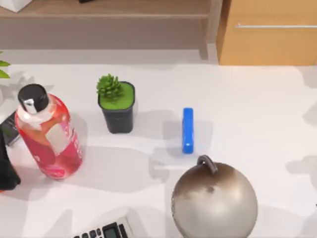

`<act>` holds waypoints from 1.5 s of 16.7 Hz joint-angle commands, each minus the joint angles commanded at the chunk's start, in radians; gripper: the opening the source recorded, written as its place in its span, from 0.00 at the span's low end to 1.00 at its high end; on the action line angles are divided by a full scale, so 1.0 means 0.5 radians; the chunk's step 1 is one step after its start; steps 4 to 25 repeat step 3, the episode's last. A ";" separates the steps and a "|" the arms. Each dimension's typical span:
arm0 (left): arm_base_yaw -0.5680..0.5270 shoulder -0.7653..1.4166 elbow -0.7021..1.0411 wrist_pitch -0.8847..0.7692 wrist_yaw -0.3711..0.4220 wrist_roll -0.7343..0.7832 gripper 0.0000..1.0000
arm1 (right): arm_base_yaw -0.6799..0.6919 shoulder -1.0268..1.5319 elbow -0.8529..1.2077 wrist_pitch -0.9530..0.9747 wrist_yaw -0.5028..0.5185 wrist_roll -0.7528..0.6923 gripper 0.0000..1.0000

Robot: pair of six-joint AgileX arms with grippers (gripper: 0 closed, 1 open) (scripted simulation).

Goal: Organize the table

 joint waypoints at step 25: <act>0.000 0.000 0.000 0.000 0.000 0.000 1.00 | -0.022 -0.006 -0.061 0.004 -0.008 -0.010 1.00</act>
